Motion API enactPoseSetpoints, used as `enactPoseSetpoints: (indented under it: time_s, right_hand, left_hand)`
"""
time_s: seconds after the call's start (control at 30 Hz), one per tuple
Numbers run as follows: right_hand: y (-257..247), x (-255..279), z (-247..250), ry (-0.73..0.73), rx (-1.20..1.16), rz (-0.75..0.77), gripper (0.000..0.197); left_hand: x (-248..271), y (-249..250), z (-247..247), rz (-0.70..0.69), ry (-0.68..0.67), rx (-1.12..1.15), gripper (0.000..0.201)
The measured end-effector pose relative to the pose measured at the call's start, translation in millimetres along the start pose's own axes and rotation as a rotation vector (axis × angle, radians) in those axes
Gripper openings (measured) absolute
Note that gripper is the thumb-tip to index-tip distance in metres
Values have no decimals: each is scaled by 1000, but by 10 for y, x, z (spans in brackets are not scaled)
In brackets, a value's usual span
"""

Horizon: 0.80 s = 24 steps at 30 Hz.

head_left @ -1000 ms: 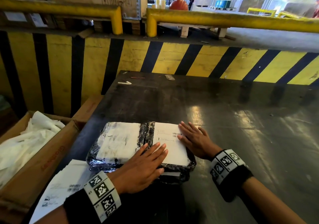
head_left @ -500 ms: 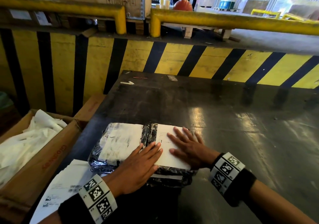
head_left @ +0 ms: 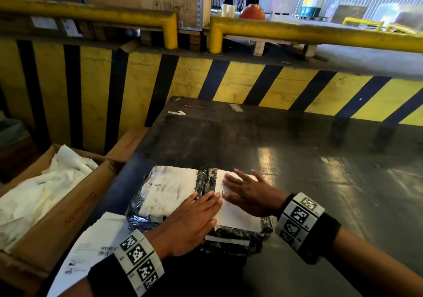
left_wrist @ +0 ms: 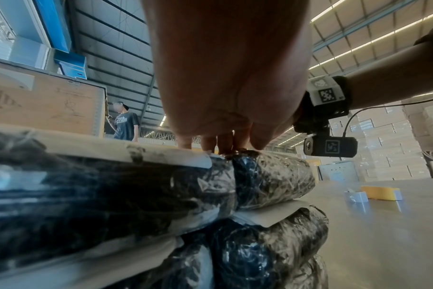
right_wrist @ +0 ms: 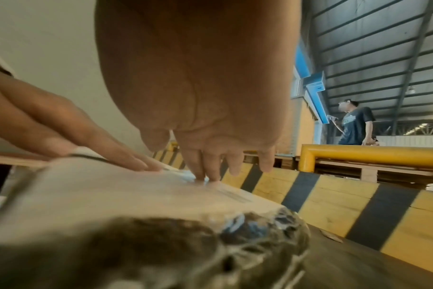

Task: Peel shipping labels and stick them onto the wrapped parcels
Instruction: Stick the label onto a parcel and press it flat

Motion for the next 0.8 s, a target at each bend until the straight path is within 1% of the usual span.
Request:
enactPoseSetpoints:
  time_s: [0.1, 0.2, 0.27, 0.33, 0.4, 0.43, 0.47, 0.57, 0.6, 0.67, 0.7, 0.73, 0.8]
  right_hand:
    - [146, -173, -42, -28, -43, -87, 59]
    - [248, -286, -56, -59, -80, -139, 59]
    - [180, -281, -12, -60, -42, -104, 60]
    - [20, -222, 42, -48, 21, -13, 60]
    - [-131, -181, 56, -43, 87, 72, 59]
    - [-165, -194, 53, -42, 101, 85, 58]
    - [-166, -229, 44, -44, 94, 77, 57]
    - [-47, -367, 27, -48, -3, -10, 55]
    - [-13, -386, 17, -46, -21, -24, 55]
    - [-6, -358, 4, -25, 18, 11, 53]
    - [-17, -302, -2, -7, 36, 28, 55]
    - [-27, -215, -10, 13, 33, 33, 60]
    - [-26, 14, -44, 50, -4, 36, 83]
  left_hand:
    - [13, -4, -15, -3, -16, -15, 86]
    - [6, -23, -36, -13, -10, -36, 87]
    - [7, -39, -50, -14, -24, -46, 86]
    - [4, -26, -27, -12, -27, -45, 83]
    - [-3, -6, -1, -9, -21, -47, 73]
    - [-4, -2, 7, -9, -20, -49, 67]
    - [-5, -11, 0, -8, -24, -52, 65]
    - [-16, -53, -45, -18, -49, -72, 74]
    - [-18, -60, -36, -15, -50, -69, 72]
    - [-30, -46, 30, 6, -22, -10, 59]
    - [-42, -36, 71, 20, 3, 27, 57]
    - [-58, -27, 104, 30, 23, 47, 60]
    - [-98, -8, 108, 23, 29, 32, 83]
Point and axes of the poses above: each hand's wrist, its own x-axis away from the middle knuckle, its own z-axis out of the back of the hand, y = z × x, the point moved 8 cm from there along -x, towards the middle knuckle, and after that the axes turned 11 degrees about y, right-handed, at the moved point
